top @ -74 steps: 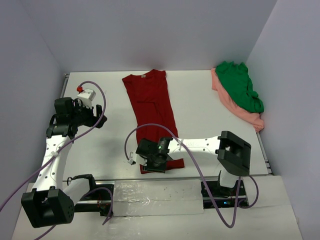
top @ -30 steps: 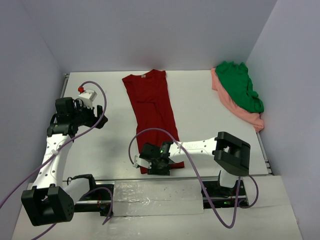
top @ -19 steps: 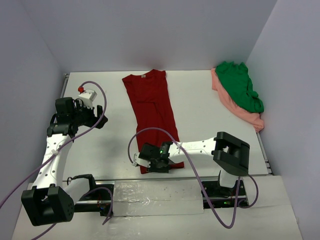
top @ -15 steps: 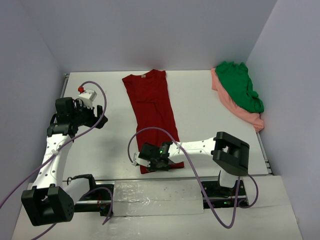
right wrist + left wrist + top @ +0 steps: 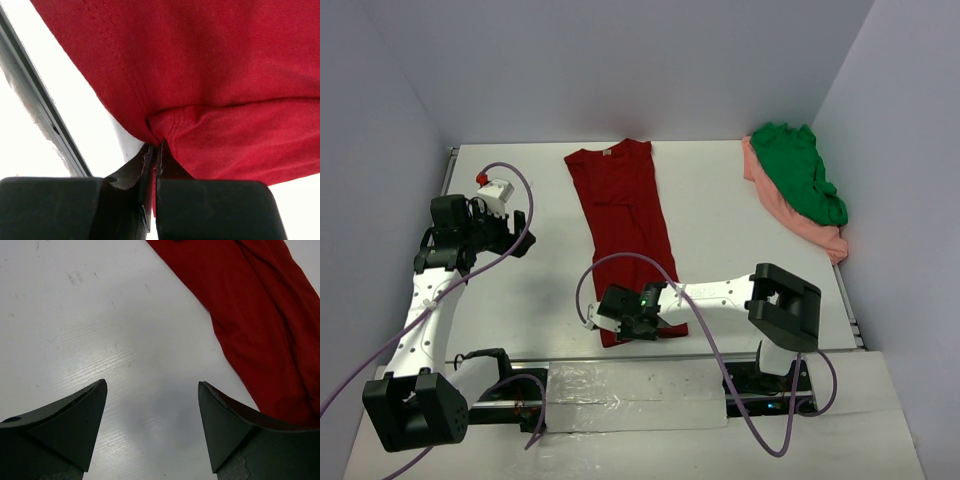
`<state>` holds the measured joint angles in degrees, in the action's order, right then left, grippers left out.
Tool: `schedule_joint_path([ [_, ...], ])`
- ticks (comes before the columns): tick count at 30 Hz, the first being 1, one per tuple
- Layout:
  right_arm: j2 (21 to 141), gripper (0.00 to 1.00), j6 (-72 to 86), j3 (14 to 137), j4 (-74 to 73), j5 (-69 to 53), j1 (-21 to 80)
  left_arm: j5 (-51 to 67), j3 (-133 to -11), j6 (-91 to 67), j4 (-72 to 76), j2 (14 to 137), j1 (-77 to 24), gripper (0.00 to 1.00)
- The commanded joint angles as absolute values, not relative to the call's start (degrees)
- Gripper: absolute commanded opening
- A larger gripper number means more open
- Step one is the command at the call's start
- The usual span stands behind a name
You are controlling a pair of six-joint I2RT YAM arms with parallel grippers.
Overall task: Fold and stack the t-shirts
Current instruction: Grab the bottom of the folded rectangular tshirt with right arm, then fold the folded rectangular tshirt in 1/3 of the way
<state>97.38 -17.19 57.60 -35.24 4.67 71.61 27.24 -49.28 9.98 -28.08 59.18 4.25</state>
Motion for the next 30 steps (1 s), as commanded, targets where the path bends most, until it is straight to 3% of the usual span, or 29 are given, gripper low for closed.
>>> schedule_joint_path([
  [1,93.8,0.0,-17.0,58.8,-36.0,6.0,71.9,27.9,-49.3,11.0,-27.4,58.2,4.7,0.83],
  [15,94.8,0.0,-21.9,70.8,-35.1,13.4,64.3,28.5,-49.3,11.2,-27.6,58.9,4.7,0.82],
  [30,106.8,0.0,-28.6,86.6,-33.9,15.3,54.6,29.2,-49.3,11.5,-27.9,59.6,4.7,0.82],
])
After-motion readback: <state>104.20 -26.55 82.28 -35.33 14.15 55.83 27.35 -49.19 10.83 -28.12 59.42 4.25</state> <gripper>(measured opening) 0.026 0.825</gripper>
